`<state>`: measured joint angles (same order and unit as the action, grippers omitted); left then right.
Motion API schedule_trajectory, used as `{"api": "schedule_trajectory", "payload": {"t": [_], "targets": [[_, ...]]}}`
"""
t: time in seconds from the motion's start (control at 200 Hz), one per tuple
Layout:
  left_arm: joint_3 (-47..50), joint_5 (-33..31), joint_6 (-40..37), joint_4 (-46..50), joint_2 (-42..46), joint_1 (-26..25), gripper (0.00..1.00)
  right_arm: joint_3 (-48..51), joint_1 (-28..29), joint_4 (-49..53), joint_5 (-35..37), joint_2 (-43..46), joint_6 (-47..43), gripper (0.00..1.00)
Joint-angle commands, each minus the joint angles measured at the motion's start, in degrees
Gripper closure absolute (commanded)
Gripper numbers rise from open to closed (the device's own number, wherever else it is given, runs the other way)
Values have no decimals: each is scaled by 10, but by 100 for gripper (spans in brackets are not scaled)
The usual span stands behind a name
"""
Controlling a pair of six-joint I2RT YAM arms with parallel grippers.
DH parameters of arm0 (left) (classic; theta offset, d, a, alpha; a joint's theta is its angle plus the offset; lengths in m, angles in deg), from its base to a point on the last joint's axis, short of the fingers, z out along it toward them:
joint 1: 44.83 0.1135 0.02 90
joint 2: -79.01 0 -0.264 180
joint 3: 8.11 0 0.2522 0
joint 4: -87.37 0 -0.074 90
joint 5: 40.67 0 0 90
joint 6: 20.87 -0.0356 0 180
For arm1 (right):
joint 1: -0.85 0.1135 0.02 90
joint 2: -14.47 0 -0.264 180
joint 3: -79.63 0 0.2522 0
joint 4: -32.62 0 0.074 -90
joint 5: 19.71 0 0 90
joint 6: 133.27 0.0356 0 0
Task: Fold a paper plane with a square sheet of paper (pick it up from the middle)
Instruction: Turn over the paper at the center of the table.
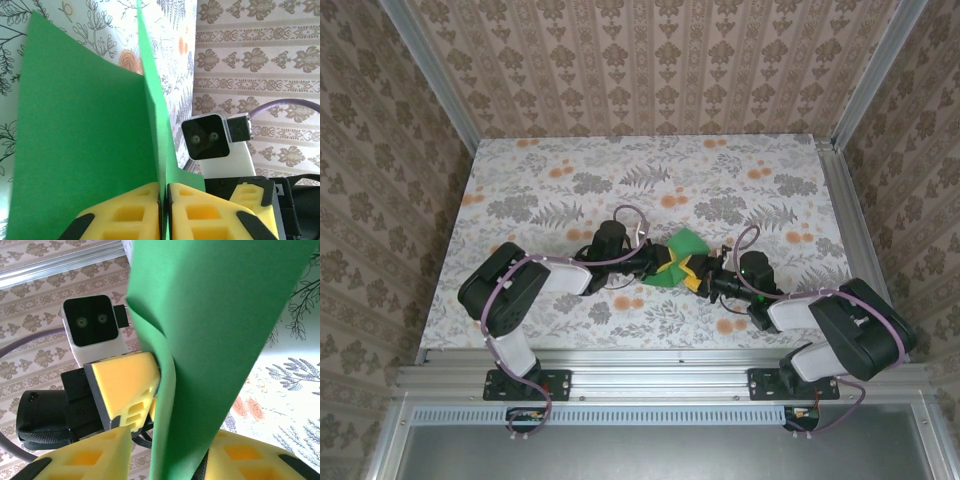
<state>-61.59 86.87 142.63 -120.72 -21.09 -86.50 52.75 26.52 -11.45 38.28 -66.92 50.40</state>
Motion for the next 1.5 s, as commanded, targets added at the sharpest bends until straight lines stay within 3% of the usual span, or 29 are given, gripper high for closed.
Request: {"api": "schedule_trajectory", "payload": {"t": [0.0, 0.4, 0.545, 0.64, 0.775, 0.825, 0.945, 1.105, 1.21, 1.31, 1.495], "targets": [[4, 2, -23, 15, 20, 2, 85, -9, 2, -24, 9, -1, 5, 67], [12, 2, -29, 17, 26, 8, 77, -14, 0, 51, 3, 11, -32, 82], [12, 4, -40, 35, 38, 14, 67, -37, -7, 204, 4, 64, -102, 89], [9, 4, -66, 78, 59, 20, 60, -75, -15, 389, 19, 117, -198, 92], [-22, -3, -166, 235, 121, 32, 50, -182, -18, 705, 108, 168, -385, 94], [-42, -33, -212, 310, 145, 35, 45, -222, -18, 797, 149, 165, -441, 95], [-82, -53, -291, 445, 186, 51, 36, -295, -12, 947, 251, 148, -524, 96], [-105, -43, -336, 511, 198, 75, 35, -404, 31, 1112, 444, 89, -576, 96], [-117, -43, -356, 544, 205, 87, 34, -474, 73, 1195, 549, 25, -579, 96], [-122, -44, -370, 575, 216, 105, 33, -517, 107, 1241, 604, -47, -571, 94], [-115, -49, -390, 629, 251, 142, 33, -587, 169, 1264, 622, -161, -551, 91]]}}
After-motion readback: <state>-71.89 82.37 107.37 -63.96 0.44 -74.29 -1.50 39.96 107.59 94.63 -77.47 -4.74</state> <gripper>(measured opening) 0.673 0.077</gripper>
